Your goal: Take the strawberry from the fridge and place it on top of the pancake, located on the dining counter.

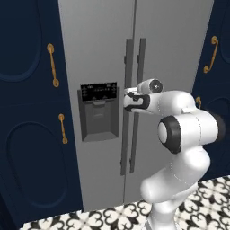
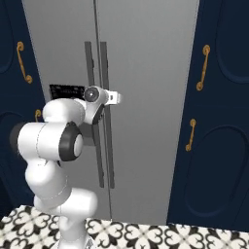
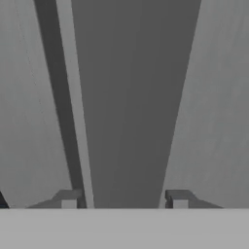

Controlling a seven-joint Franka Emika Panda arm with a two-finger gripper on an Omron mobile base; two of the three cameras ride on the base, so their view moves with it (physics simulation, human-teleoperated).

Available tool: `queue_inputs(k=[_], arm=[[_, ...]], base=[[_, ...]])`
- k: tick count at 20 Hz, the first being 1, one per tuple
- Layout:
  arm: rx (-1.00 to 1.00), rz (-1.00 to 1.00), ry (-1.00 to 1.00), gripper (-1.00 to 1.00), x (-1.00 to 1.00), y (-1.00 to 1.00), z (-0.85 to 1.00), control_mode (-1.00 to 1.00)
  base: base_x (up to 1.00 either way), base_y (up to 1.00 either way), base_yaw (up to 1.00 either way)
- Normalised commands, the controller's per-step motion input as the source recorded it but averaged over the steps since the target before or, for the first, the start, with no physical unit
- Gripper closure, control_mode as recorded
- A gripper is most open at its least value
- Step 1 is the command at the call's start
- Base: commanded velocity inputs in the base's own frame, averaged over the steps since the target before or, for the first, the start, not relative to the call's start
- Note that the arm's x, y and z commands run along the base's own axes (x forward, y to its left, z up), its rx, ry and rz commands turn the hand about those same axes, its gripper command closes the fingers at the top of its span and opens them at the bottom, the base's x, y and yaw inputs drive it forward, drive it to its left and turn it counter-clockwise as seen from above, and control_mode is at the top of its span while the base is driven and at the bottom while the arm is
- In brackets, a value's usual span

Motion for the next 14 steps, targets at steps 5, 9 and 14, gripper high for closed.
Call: queue_inputs(k=[5, 9, 14], arm=[[0.0, -0.04, 0.02, 1.0, -0.74, -0.37, -0.01, -1.0], [0.0, -0.01, 0.17, 1.0, -0.93, -0.84, 0.0, -1.0], [0.0, -0.01, 0.15, 1.0, -0.94, -0.83, -0.08, -1.0]], base=[[0.0, 0.0, 0.0], [0.0, 0.0, 0.0], [0.0, 0.0, 0.0]])
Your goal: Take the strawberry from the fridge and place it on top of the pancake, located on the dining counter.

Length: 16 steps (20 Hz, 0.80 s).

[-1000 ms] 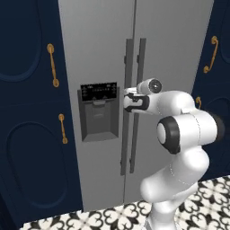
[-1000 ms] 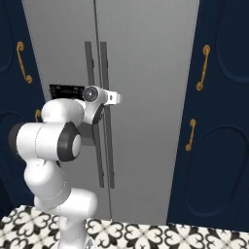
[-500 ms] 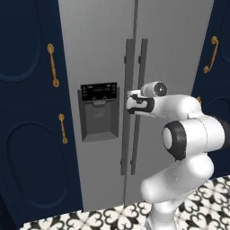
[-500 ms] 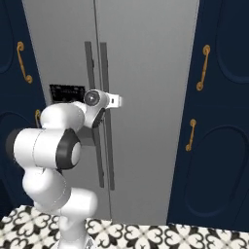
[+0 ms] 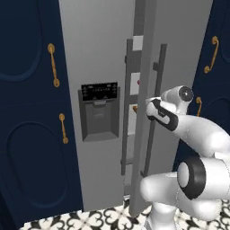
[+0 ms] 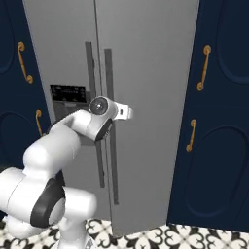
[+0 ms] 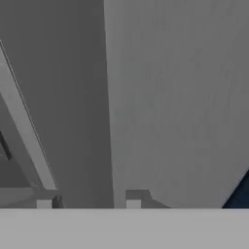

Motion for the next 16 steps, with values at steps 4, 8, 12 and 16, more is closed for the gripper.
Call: queue_inputs(k=[4, 8, 12, 16], arm=[[0.01, 0.0, 0.11, 1.0, -0.8, -1.0, -0.23, -1.0], [0.0, 0.0, 0.13, 1.0, -0.65, -1.0, -0.01, -1.0], [0.02, -0.01, 0.14, 1.0, -0.62, -0.9, 0.0, -1.0], [0.0, -0.02, 0.08, -1.0, -0.54, -0.39, 0.0, -1.0]], base=[[0.0, 0.0, 0.0], [0.0, 0.0, 0.0], [0.0, 0.0, 0.0], [0.0, 0.0, 0.0]])
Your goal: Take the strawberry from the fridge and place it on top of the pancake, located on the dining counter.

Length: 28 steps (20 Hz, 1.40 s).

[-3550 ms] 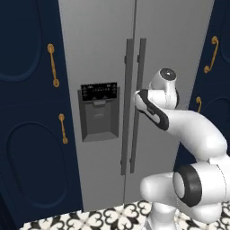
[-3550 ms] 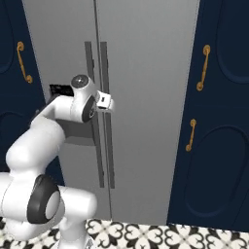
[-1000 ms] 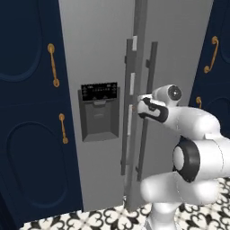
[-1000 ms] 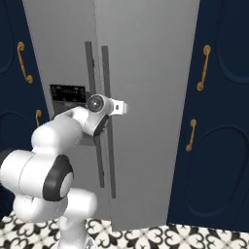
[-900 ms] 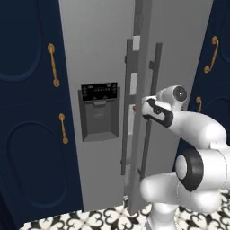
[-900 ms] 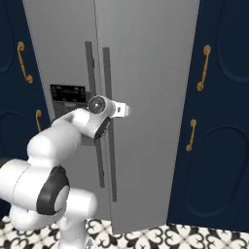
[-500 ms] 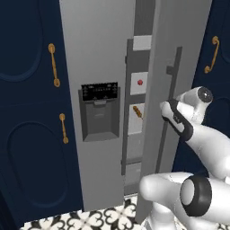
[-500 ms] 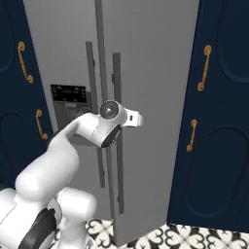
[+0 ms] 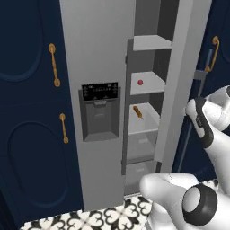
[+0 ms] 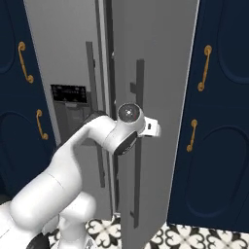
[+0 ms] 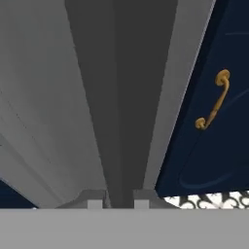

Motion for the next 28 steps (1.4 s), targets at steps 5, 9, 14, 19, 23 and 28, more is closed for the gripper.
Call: queue_inputs(k=[5, 9, 14, 19, 23, 28], arm=[[0.0, -0.03, 0.0, -1.0, -0.45, -0.13, 0.02, -1.0], [-0.29, -0.02, 0.03, -1.0, -0.61, 0.4, 0.44, -1.0], [-0.65, 0.0, 0.35, -1.0, -0.03, 1.0, 0.36, -1.0], [-0.5, 0.04, 0.45, -1.0, 0.7, 0.92, 0.04, -1.0], [-0.51, 0.07, 0.48, -1.0, 0.99, 0.75, -0.02, -1.0], [-0.36, 0.17, 0.48, -1.0, 0.81, -0.07, -0.07, -1.0]], base=[[0.0, 0.0, 0.0], [0.0, 0.0, 0.0], [0.0, 0.0, 0.0], [0.0, 0.0, 0.0], [0.0, 0.0, 0.0], [0.0, 0.0, 0.0]])
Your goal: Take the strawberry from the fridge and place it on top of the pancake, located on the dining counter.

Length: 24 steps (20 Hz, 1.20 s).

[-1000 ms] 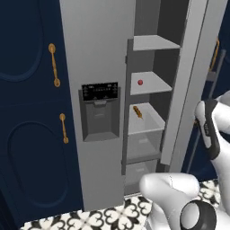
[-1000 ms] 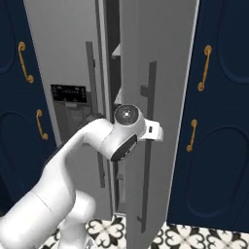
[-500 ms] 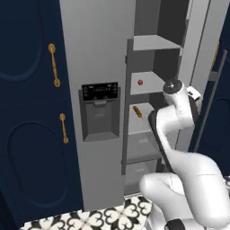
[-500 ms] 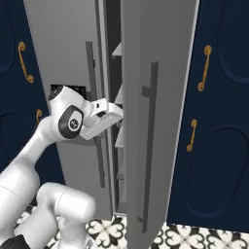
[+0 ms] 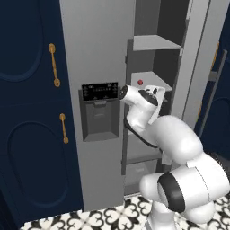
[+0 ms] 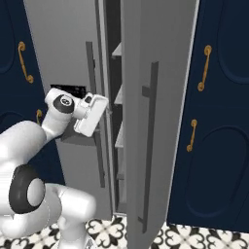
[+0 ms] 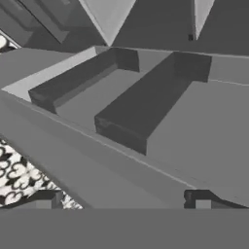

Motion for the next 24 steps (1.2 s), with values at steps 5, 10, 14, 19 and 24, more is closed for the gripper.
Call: queue_inputs(k=[5, 10, 14, 19, 24], arm=[[-0.01, 0.13, 0.17, -1.0, 0.18, -0.76, -0.14, -1.0], [0.0, 0.09, 0.03, -1.0, -0.07, -0.54, -0.01, -1.0], [0.0, 0.02, 0.0, -1.0, -0.57, -0.56, 0.0, -1.0], [0.01, 0.0, 0.01, -1.0, -0.8, -0.73, 0.0, -1.0], [0.12, 0.03, 0.02, -1.0, -0.27, -1.0, 0.0, -1.0]], base=[[0.0, 0.0, 0.0], [0.0, 0.0, 0.0], [0.0, 0.0, 0.0], [0.0, 0.0, 0.0], [0.0, 0.0, 0.0]])
